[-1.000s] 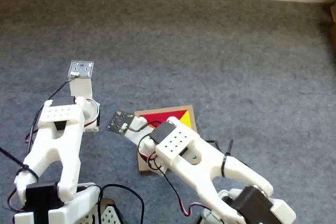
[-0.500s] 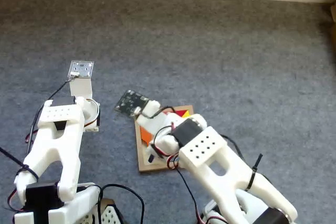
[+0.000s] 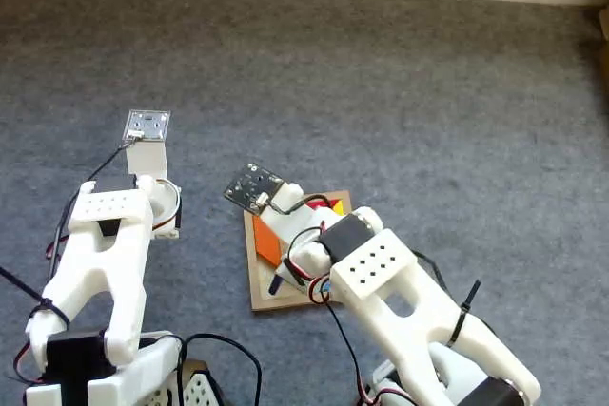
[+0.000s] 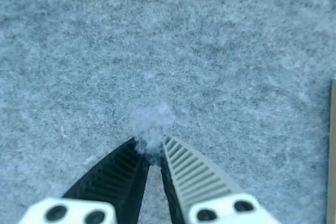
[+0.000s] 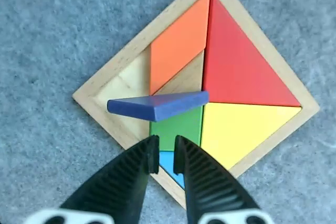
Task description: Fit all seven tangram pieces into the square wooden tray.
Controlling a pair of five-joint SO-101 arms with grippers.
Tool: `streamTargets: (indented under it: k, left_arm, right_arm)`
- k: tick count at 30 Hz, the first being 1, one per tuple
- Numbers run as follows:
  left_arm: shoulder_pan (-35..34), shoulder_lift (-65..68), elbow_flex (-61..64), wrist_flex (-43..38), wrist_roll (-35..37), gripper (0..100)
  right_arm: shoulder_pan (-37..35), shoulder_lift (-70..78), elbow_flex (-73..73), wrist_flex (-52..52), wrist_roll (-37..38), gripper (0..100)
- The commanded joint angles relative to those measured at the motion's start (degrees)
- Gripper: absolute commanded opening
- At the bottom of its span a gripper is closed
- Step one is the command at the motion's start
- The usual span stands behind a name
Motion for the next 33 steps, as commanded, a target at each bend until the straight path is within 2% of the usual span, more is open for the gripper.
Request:
streamTargets:
  k: [1, 7, 19, 26, 31, 33]
  left_arm:
    - [-0.57, -1.89, -0.31, -0.35, 0.0, 0]
    - [-0.57, -1.89, -0.31, -0.35, 0.0, 0]
    - [-0.48, -1.89, -0.31, -0.35, 0.0, 0]
    - [-0.48, -1.89, -0.31, -0.35, 0.0, 0]
    - [-0.4, -1.89, -0.31, -0.35, 0.0, 0]
    - [-0.4, -1.89, -0.31, -0.35, 0.0, 0]
  right_arm:
    - [0.57, 2.51, -0.57, -2.95, -0.09, 5.5]
    - [0.57, 9.63, -1.1, -5.41, -0.44, 5.3]
    - [0.48, 9.98, -1.1, -11.3, -0.44, 5.3]
    - [0.48, 9.63, -1.1, -11.38, -0.53, 5.3]
    - [0.4, 10.15, -0.66, -17.71, -0.53, 5.3]
    - [-0.75, 10.15, -0.57, -20.18, -2.73, 5.3]
